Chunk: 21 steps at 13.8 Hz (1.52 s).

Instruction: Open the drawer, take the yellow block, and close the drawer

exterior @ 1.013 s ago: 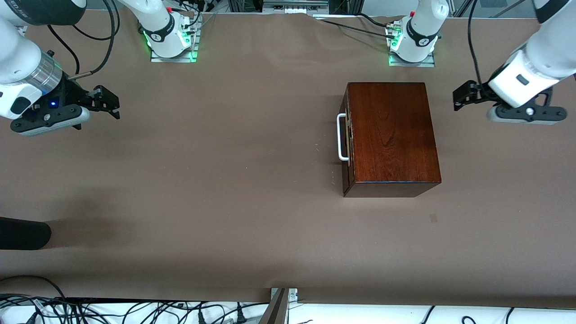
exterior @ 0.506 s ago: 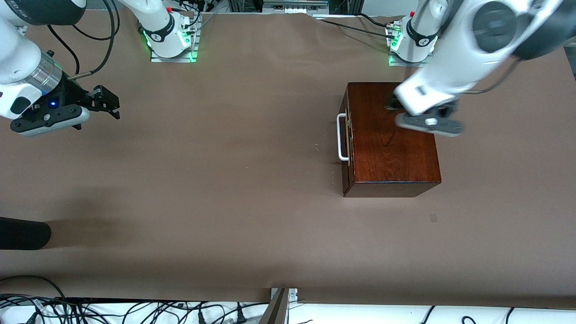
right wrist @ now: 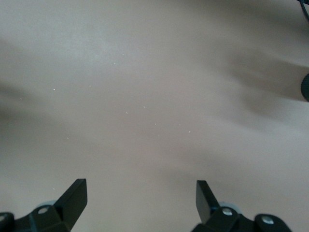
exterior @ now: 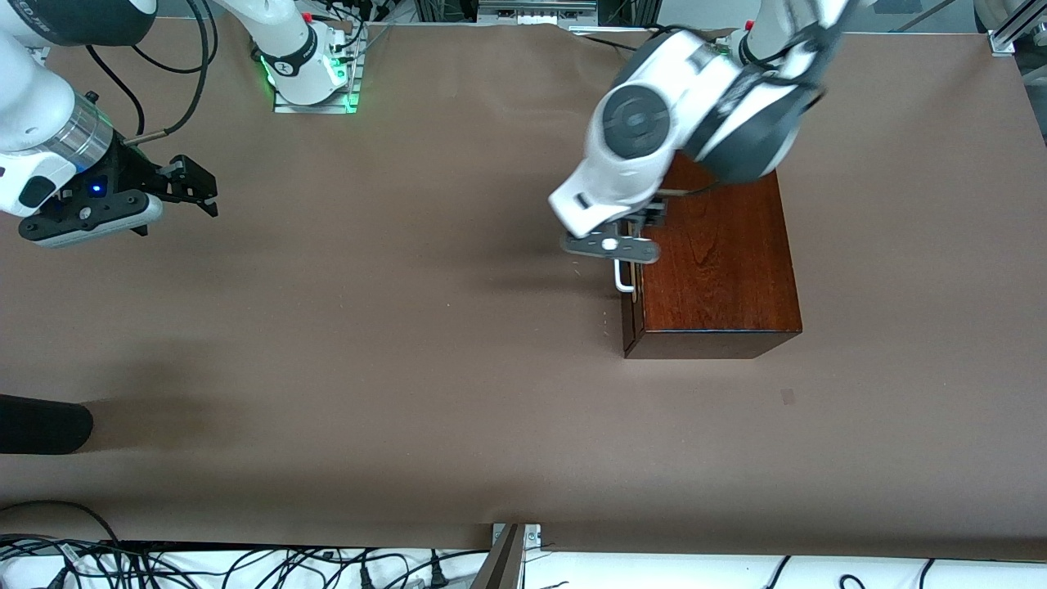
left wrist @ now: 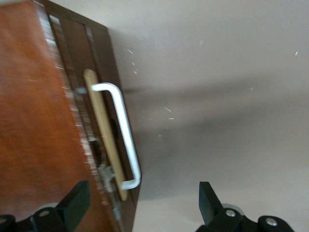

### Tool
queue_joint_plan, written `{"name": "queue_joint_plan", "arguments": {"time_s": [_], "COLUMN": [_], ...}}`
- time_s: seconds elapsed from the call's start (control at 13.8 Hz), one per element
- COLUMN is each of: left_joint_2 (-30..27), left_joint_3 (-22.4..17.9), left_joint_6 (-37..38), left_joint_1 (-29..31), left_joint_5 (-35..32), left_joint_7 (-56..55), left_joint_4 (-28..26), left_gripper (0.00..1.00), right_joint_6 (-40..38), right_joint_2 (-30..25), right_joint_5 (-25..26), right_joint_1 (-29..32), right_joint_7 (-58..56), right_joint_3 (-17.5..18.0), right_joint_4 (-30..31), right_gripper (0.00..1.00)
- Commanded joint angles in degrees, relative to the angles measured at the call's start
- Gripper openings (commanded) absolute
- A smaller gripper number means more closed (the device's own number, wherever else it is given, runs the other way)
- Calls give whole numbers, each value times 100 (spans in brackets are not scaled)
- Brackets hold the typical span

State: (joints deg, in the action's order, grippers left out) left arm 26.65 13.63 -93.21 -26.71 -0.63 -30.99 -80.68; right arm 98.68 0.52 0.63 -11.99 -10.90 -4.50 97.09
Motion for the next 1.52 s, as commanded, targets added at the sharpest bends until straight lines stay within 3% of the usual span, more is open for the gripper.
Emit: {"name": "queue_joint_plan", "arguments": {"time_s": [0.0, 0.22, 0.8, 1.09, 1.45], "left_joint_2": [252, 428, 508, 604, 859], "left_joint_3": [-45, -44, -53, -44, -44], "left_joint_6": [111, 111, -372, -434, -645], "left_joint_1": [-176, -317, -423, -598, -704], "left_joint_5": [-435, -797, -815, -1411, -1483], "left_joint_7": [-39, -48, -302, -609, -970], "left_joint_4": [229, 9, -606, -747, -782], "left_gripper": [100, 100, 100, 100, 100], "right_joint_6": [-103, -112, -112, -112, -112], "right_joint_2": [27, 27, 27, 27, 27], "right_joint_5": [16, 16, 16, 16, 16], "right_joint_1": [39, 39, 48, 48, 48], "right_joint_7": [80, 80, 80, 88, 80], "right_joint_3": [37, 37, 37, 29, 29], "right_joint_4": [-103, -103, -103, -103, -103], "right_gripper": [100, 100, 100, 100, 100]}}
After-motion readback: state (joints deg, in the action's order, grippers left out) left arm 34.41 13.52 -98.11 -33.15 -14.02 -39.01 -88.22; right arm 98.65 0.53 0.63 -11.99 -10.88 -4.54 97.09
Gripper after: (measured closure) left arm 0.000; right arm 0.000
